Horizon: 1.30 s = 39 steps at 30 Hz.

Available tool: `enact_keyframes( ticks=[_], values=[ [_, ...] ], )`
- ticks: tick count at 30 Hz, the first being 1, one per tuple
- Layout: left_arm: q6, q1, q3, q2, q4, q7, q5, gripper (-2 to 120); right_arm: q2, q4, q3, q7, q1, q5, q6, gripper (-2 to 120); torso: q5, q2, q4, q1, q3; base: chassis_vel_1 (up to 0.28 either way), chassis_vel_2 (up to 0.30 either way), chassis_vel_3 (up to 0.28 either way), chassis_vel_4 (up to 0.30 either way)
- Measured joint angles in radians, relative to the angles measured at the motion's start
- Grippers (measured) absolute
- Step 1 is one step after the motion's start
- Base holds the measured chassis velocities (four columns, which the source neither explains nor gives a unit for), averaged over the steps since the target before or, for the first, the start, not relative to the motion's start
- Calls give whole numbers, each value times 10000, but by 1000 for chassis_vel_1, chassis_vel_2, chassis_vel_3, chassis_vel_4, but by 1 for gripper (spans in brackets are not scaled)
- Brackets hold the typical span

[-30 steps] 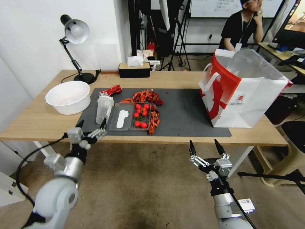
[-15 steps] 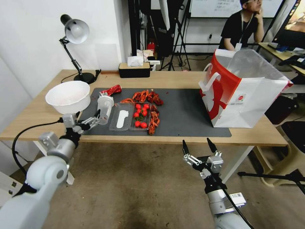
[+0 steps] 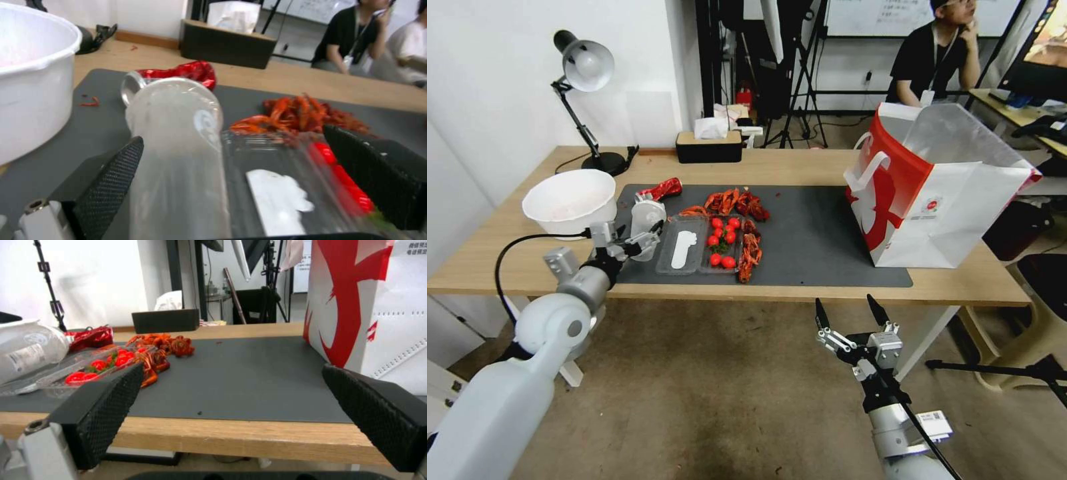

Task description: Pick up the trash from the table and place it into the takeout bag.

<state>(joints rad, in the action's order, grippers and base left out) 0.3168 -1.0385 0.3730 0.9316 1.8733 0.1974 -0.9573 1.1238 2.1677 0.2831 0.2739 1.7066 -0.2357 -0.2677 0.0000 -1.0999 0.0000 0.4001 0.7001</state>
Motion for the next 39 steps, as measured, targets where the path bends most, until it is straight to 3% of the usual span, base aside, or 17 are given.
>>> enact_keyframes(
  ticks=[12,18,24,39],
  values=[
    [473,1250,-802,-1,-957,320,482,100,84,-119,41,87,-59,119,100,100,1,-1,0,0,-1,0,0,0,0],
    [750,1533,-988,103,-1269,416,419,100,82,-198,129,142,-66,138,124,100,0,-1,0,0,-1,0,0,0,0],
    [1324,1632,-1040,219,-1341,923,21,100,82,-238,158,174,-65,146,126,100,0,-1,1,-1,-1,0,0,0,0],
    [1487,1809,-1191,145,-1591,1470,-488,48,188,-419,94,184,-86,252,124,100,3,-2,2,-3,-3,0,0,0,0]
  ],
)
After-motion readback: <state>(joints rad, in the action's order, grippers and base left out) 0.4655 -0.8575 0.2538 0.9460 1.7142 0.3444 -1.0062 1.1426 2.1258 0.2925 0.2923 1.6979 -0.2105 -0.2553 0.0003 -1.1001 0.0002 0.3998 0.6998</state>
